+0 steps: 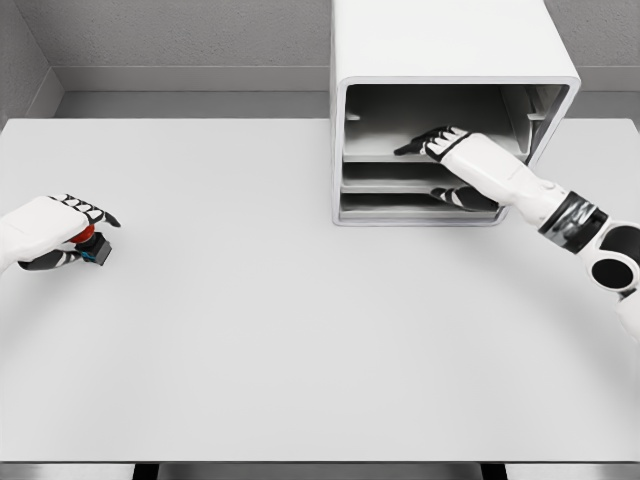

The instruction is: Slide open multi-storey tabletop storage cabinets and put open load switch and slide close multi-storey tabletop storage cabinets

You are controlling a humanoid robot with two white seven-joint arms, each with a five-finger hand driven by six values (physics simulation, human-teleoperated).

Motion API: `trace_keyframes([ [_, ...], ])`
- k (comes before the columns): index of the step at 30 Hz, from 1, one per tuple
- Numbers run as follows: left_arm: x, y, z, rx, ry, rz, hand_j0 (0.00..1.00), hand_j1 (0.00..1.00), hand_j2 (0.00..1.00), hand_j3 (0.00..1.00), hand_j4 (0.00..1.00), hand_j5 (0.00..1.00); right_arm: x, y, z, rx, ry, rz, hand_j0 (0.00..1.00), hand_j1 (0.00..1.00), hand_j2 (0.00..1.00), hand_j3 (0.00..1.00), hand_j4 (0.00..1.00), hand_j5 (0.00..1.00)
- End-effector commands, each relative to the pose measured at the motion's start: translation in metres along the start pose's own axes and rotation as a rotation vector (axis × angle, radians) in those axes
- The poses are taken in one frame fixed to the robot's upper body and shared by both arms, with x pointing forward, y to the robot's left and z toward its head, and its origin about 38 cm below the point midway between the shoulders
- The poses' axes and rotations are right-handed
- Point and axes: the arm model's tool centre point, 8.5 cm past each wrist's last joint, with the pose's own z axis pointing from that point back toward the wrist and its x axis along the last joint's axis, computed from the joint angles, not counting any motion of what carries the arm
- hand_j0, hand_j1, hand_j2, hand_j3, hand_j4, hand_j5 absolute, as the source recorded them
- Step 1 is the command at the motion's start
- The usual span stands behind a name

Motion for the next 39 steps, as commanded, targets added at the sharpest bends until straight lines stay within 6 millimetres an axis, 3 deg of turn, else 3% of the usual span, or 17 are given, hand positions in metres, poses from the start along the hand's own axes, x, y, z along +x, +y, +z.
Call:
trace_keyframes([
  [1,0.000,0.001,0.000,0.004,0.000,0.004,0.68,0.68,0.68,0.68,0.68,0.68,0.004,-0.009,0.002,-0.009,-0.016,0.016,0.81,0.81,0.81,0.81,0.81,0.81],
  [24,0.003,0.004,0.001,0.018,-0.010,0.004,0.43,0.43,0.43,0.43,0.43,0.43,0.024,-0.014,0.040,0.031,-0.053,0.052,0.81,0.81,0.81,0.81,0.81,0.81],
  [39,0.004,0.013,0.003,0.049,-0.020,0.005,0.35,0.35,0.35,0.35,0.35,0.35,0.031,-0.011,0.053,0.062,-0.064,0.058,0.81,0.81,0.81,0.81,0.81,0.81],
])
